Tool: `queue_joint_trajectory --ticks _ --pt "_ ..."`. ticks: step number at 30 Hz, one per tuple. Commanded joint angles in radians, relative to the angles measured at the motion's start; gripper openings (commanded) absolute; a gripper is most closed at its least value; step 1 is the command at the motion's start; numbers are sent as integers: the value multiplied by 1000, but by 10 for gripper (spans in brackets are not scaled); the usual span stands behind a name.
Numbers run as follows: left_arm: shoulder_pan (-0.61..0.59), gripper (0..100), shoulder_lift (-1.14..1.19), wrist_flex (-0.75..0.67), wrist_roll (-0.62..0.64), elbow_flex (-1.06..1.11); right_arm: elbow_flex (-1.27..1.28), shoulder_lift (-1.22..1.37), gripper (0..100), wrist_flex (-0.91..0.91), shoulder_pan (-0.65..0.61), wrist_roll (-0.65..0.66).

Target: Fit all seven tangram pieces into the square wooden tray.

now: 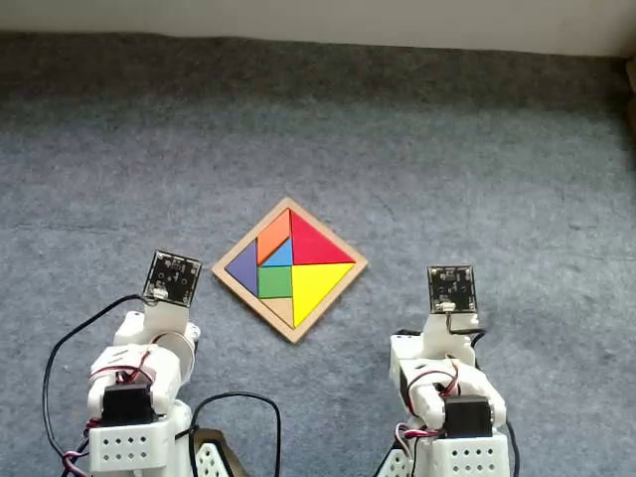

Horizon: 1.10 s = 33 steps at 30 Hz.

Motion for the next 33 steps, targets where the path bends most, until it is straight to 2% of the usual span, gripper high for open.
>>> queue_joint_trajectory --ticks 1,21,26,33 --pt "-7 7 -25 72 2 19 124 -8 5 7 -10 -5" --pt "-4 6 -19 81 5 19 124 -8 5 7 -10 -5" --pt "-2 7 -25 138 5 19 124 -8 5 7 -10 -5" --pt "-2 7 -25 138 3 19 124 -8 5 8 -10 -5"
